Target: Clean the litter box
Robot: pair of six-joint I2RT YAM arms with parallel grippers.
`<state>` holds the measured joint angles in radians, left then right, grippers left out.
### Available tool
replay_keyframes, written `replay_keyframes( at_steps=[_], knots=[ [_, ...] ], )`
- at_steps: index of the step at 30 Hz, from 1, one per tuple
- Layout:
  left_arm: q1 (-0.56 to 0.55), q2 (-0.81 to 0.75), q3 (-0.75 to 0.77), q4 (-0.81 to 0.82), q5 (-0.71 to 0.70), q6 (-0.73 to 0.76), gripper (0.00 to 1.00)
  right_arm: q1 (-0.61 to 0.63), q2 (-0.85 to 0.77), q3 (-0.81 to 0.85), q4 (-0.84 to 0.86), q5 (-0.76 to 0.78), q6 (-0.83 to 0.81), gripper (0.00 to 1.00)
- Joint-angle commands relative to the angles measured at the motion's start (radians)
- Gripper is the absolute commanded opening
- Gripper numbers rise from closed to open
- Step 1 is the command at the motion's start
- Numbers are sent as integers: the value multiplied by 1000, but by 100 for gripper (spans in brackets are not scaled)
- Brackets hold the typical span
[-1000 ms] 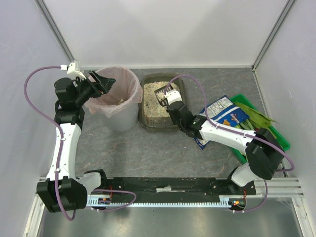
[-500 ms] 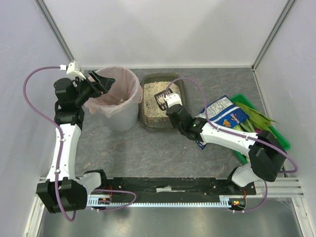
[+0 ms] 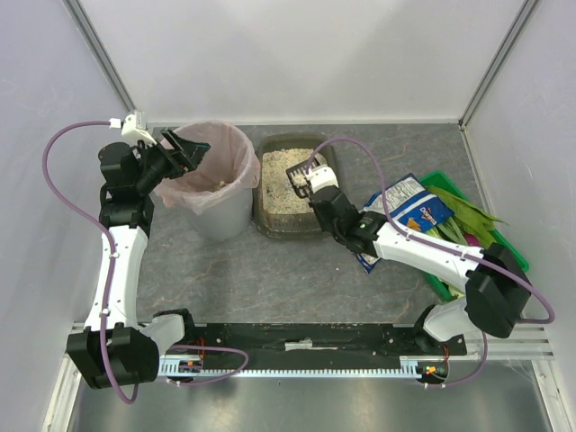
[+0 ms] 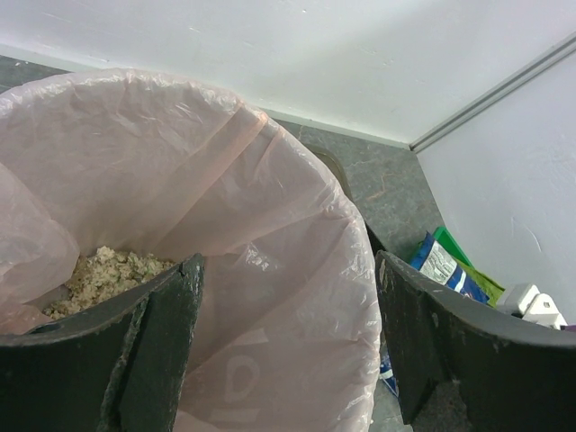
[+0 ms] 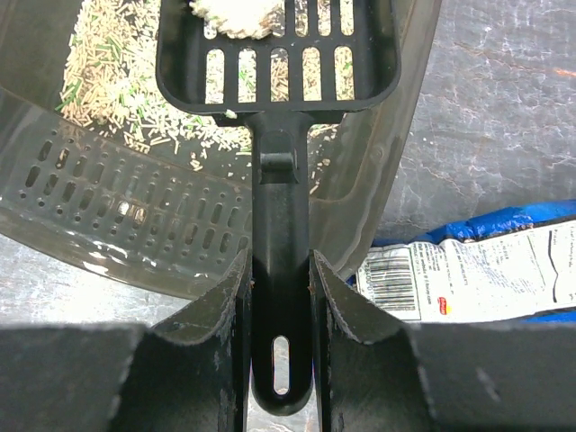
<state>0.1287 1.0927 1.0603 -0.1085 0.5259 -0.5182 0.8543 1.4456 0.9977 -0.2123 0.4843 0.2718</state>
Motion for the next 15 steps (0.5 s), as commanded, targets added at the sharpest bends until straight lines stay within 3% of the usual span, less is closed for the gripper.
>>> replay_keyframes(
  at_steps=[1, 3, 5, 6, 7, 9, 13, 15],
  knots=[
    [5, -11, 1, 36, -4, 35, 82, -12, -8, 78, -68, 105, 35, 0],
    [5, -10, 1, 40, -6, 35, 82, -60, -86, 27, 22, -98, 73, 0],
    [5, -10, 1, 38, -4, 34, 82, -48, -113, -36, 156, -186, 90, 0],
    [5, -11, 3, 38, -3, 33, 82, 3, -82, -21, 134, -173, 78, 0],
    [5, -11, 1, 38, -3, 33, 82, 24, -50, 57, 75, -54, 54, 0],
    [5, -11, 1, 38, -6, 35, 82, 11, 4, 114, -93, 35, 55, 0],
    [5, -10, 1, 38, -4, 34, 82, -40, -93, -17, 118, -185, 83, 0],
    [5, -11, 1, 39, -3, 34, 82, 20, -39, 34, 44, -82, 25, 0]
  ],
)
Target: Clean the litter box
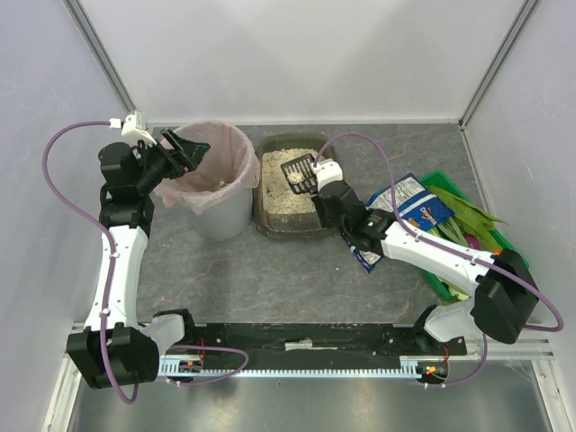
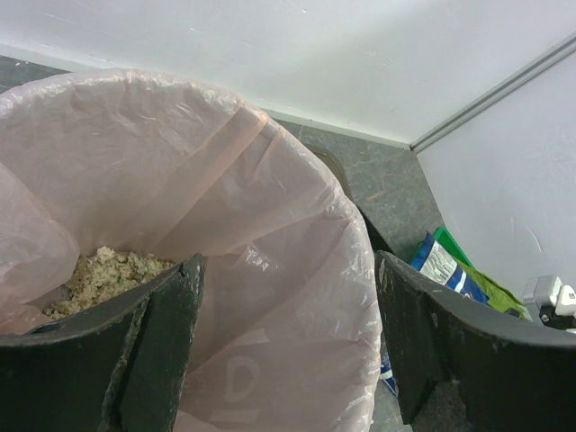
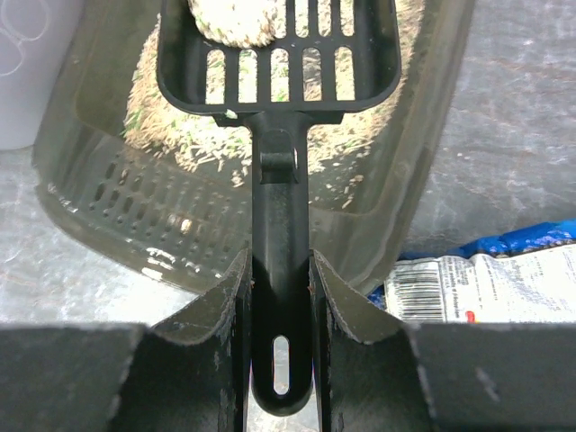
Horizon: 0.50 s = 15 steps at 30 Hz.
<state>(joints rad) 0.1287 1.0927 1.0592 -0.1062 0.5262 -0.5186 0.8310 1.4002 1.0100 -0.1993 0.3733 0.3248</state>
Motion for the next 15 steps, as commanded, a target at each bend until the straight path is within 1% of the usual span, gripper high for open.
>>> replay_keyframes(
  at_steps=[1, 2, 3, 4, 5, 6, 7, 8, 9, 10, 11, 12, 13, 14, 15],
  knots=[
    [5, -11, 4, 36, -5, 37, 82, 51, 35, 106, -47, 97, -39, 0],
    [5, -14, 2, 36, -6, 37, 82, 46, 52, 125, -149, 183, -24, 0],
    [5, -16, 2, 36, -5, 37, 82, 19, 34, 101, -147, 170, -3, 0],
    [5, -14, 2, 36, -6, 37, 82, -4, 4, 66, -55, 29, 8, 0],
    [5, -14, 4, 36, -8, 37, 82, -24, -56, 24, 13, -26, 19, 0],
    [5, -16, 2, 36, -6, 38, 82, -18, -73, -35, 81, -65, 22, 0],
    [5, -16, 4, 36, -6, 37, 82, -10, -73, -30, 93, -69, 17, 0],
    [5, -14, 2, 37, -6, 37, 82, 5, -32, -1, 37, 26, 2, 0],
    [5, -14, 2, 37, -5, 37, 82, 22, -2, 75, -30, 82, -22, 0],
    [5, -14, 2, 37, -6, 38, 82, 19, 20, 103, -145, 123, -7, 0],
    [5, -14, 2, 37, -6, 38, 82, 11, 16, 113, -156, 119, 3, 0],
    [3, -13, 2, 37, -6, 38, 82, -12, -7, 73, -132, 72, 19, 0],
    [3, -14, 2, 37, -6, 37, 82, -23, -39, 31, 3, 2, 29, 0],
    [5, -13, 2, 37, -6, 37, 82, -23, -91, -15, 91, -41, 34, 0],
    [5, -11, 2, 37, -6, 37, 82, -17, -95, -55, 153, -78, 42, 0]
  ],
)
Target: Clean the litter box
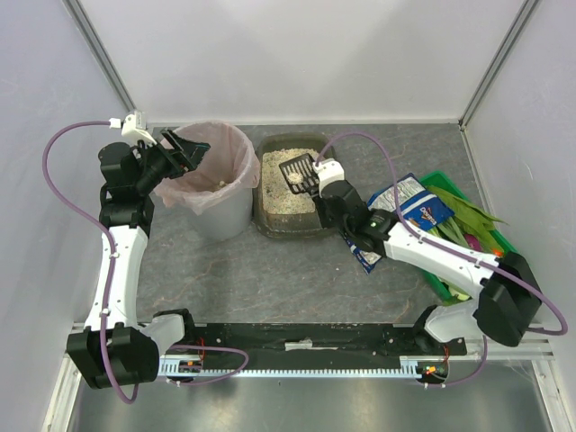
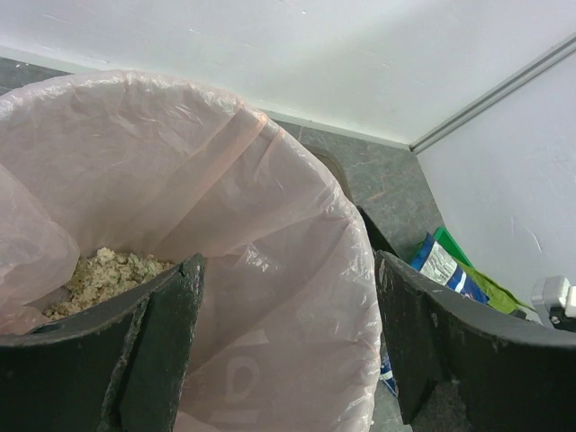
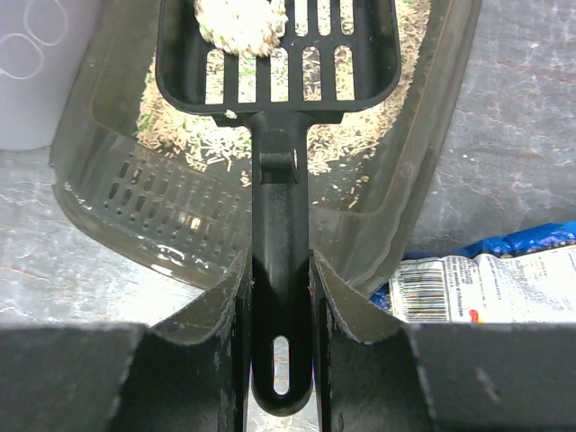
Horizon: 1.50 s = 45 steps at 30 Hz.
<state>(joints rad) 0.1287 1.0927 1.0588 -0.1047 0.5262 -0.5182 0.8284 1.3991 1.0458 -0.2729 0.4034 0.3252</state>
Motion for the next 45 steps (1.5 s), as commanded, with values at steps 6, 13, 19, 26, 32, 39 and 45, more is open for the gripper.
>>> replay_keyframes(
  at_steps=[6, 13, 19, 26, 32, 39, 45],
  knots=[
    [3, -10, 1, 36, -6, 38, 82, -26, -21, -5, 42, -61, 17, 0],
    [5, -16, 3, 36, -11, 41, 82, -12, 26, 57, -51, 88, -14, 0],
    [3, -13, 1, 37, -6, 38, 82, -22, -62, -70, 108, 13, -3, 0],
    [3, -8, 0, 39, -8, 40, 82, -29, -11, -61, 137, -103, -1, 0],
    [3, -10, -2, 37, -11, 41, 82, -74, 3, -64, 147, -246, -5, 0],
    [3, -13, 4, 42, 8, 46, 82, -75, -31, -41, 60, -229, -60, 0],
    [3, -13, 0, 45, 8, 46, 82, -83, -44, -47, 56, -181, -60, 0]
  ],
)
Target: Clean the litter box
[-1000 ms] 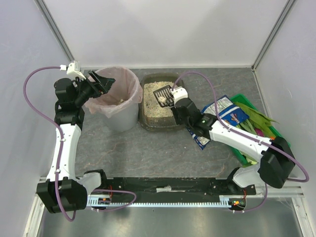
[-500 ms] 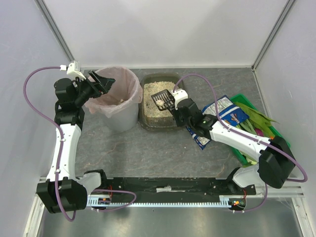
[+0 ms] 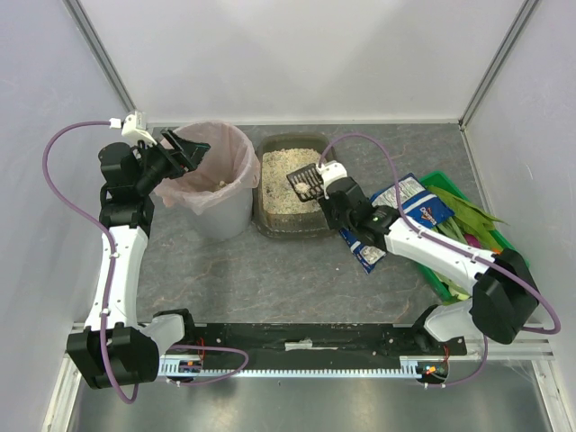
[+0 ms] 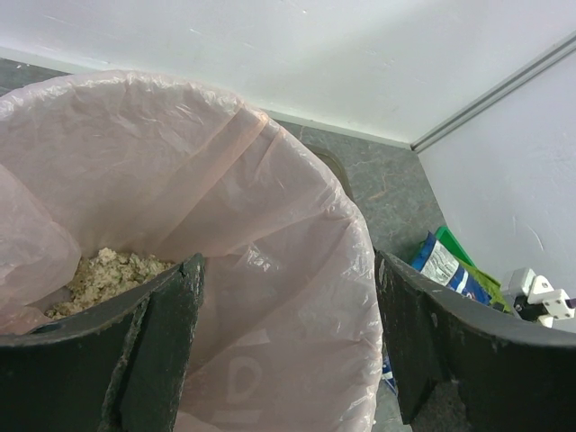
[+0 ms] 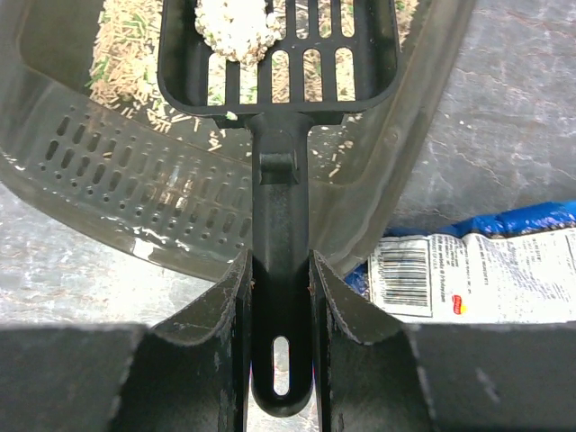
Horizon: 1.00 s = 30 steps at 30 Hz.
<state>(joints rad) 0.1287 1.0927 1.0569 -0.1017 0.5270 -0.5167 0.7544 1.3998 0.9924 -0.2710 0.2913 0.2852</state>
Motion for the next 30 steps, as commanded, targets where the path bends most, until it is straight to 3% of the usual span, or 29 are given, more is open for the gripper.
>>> replay_keyframes(
  at_steps=[1, 2, 6, 11, 15, 20, 24, 30],
  knots=[
    [5, -11, 3, 42, 11, 44, 82, -7, -45, -7, 90, -130, -11, 0],
    [3, -13, 3, 42, 13, 43, 82, 12, -30, 2, 105, -180, -9, 0],
    [3, -16, 2, 45, 10, 47, 82, 53, 65, 103, -83, 61, -5, 0],
    [0, -17, 3, 43, 11, 50, 82, -1, -88, -37, 157, -47, 81, 0],
    [-4, -20, 5, 43, 5, 52, 82, 42, 43, 106, -101, 57, 6, 0],
    [-9, -30, 11, 33, 2, 67, 80, 37, -85, 39, -12, 100, 5, 0],
    [-6, -92, 29, -12, -109, 153, 79, 37, -185, 9, 19, 147, 12, 0],
    [5, -102, 90, -127, -295, 260, 82, 37, -208, -11, -4, 155, 25, 0]
  ],
)
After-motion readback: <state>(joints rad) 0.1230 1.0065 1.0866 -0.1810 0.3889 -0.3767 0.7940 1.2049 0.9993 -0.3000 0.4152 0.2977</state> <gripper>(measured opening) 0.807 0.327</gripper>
